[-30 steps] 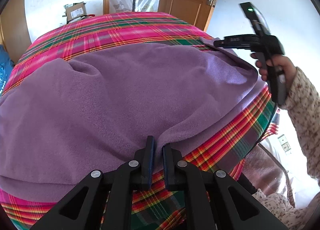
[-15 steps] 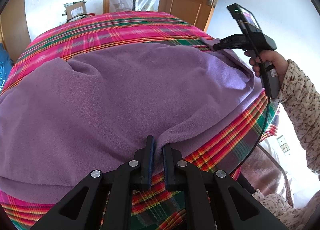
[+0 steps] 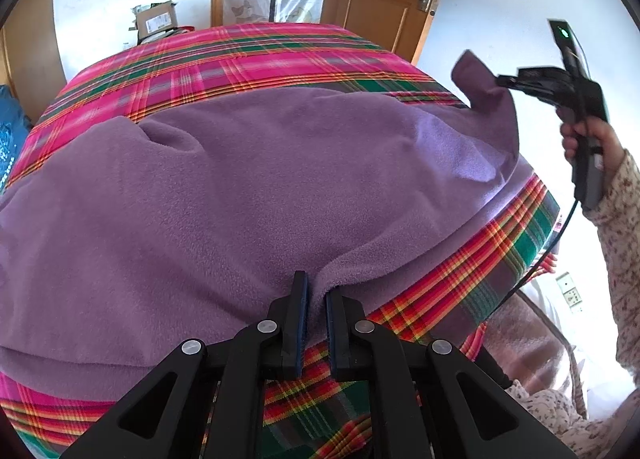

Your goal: Fold clothes

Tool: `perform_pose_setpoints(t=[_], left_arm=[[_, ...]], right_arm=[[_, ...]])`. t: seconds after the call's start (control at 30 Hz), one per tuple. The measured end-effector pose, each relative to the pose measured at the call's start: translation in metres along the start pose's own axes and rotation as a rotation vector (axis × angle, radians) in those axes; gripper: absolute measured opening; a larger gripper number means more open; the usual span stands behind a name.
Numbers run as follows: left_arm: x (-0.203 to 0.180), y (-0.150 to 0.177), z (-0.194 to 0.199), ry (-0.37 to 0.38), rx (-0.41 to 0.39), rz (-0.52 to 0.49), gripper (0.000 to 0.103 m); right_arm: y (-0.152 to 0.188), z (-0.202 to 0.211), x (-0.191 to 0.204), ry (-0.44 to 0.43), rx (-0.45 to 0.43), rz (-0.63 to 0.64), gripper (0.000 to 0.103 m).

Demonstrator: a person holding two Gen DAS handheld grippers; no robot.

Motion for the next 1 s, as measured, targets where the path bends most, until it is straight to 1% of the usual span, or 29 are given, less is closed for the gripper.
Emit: perform_pose_setpoints(t=[0.17,0.27,0.43,0.57,0.67,0.73,0.83,1.0], left_arm=[[0.0,0.0,-0.001,-0.003,0.002,0.001,0.008],[0.0,0.0,-0.001,-0.003,0.001,0.005,0.008],[-0.001,-0.001,0.001,-0.008,-0.004,0.008,0.008],[-0.001,-0.001,0.0,-0.014,-0.005,0.01,0.008],[-0.001,-0.001,-0.002,-0.015,0.003,0.015,0.008],[-0.001,-0.001,-0.004,-0.015,0.006,0.018,0.008],[-0.002,-0.001,-0.004,-0.014,0.005,0.02,0.008],[-0.002,-0.001,-0.005,-0.015,0.007,0.029,0.008]], right_arm=[[0.011,0.013,-0.043,0.0,-0.014,-0.114,0.002],[0.023,0.015,-0.069,-0.009,-0.008,-0.196,0.002],[0.046,0.009,-0.107,-0.052,0.028,-0.347,0.002],[0.053,-0.001,-0.12,-0.1,0.048,-0.43,0.002],[0.059,-0.009,-0.127,-0.188,0.079,-0.494,0.002],[0.065,-0.017,-0.135,-0.246,0.106,-0.561,0.004],[0.069,-0.028,-0.145,-0.314,0.117,-0.658,0.005],[0.071,-0.04,-0.158,-0.412,0.117,-0.778,0.02]])
Point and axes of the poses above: each gripper's, at about its wrist camera, not at the fingertips, and z roughly against the way its jaws point, x to its left, y to its underside, the point moved 2 cm from there along -z, roughly the way its jaws point, and after that the axes turned 8 degrees about -z, right-handed, at the moved point
